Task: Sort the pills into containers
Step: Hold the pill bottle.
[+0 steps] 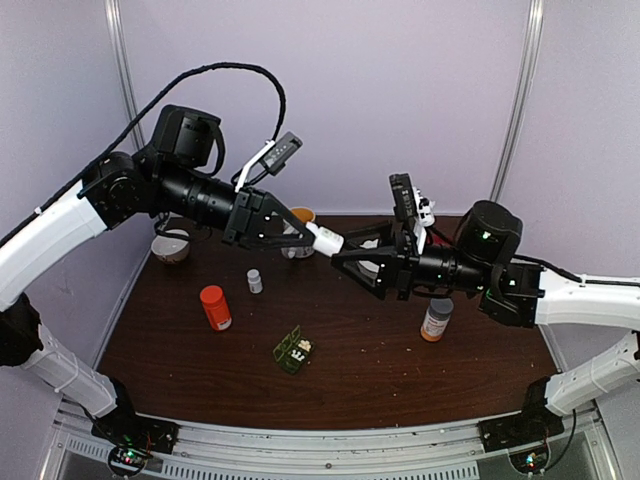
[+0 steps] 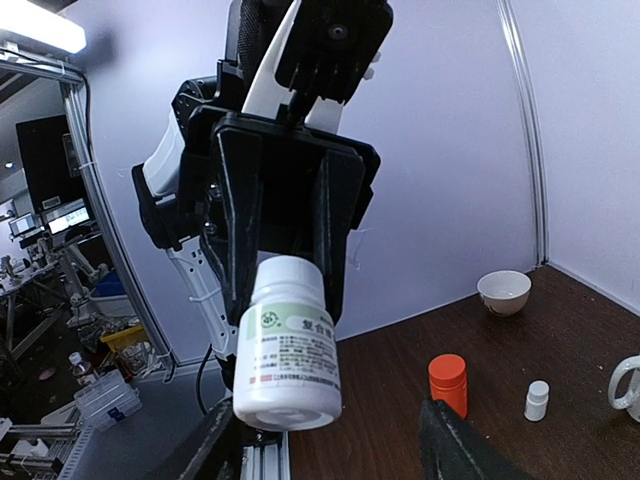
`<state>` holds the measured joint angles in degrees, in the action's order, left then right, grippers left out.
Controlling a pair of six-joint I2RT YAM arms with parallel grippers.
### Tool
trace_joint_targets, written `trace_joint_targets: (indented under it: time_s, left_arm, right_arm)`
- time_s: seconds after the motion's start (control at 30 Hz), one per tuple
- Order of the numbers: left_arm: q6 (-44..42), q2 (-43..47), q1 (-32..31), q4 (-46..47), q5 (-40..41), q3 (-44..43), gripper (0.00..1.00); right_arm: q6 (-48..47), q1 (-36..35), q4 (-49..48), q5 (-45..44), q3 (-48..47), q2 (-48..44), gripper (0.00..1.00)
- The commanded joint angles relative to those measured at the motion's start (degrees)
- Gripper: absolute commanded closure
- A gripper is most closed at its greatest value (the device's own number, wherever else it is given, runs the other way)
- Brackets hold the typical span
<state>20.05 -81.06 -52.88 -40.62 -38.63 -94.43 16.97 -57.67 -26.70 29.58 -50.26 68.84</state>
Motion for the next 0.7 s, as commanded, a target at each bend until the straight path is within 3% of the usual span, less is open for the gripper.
trace_joint_targets:
  time_s: [0.0, 0.4, 0.67]
  left_arm:
    - [0.7, -0.1, -0.1, 3.1, -1.3, -0.8, 1.00]
    - [1.4, 0.0, -0.2, 3.1, -0.9, -0.9, 1.00]
    - [7.8, -1.2, -0.2, 2.7, -1.2, -3.0, 1.00]
  right_arm:
    - [-0.7, -1.0, -2.9, 0.2, -3.0, 1.0, 0.41]
    - [-8.4, -3.2, 2.4, -0.9, -5.3, 1.5, 0.74]
    - [-22.4, -5.5, 7.0, -8.7, -5.0, -0.2, 0.82]
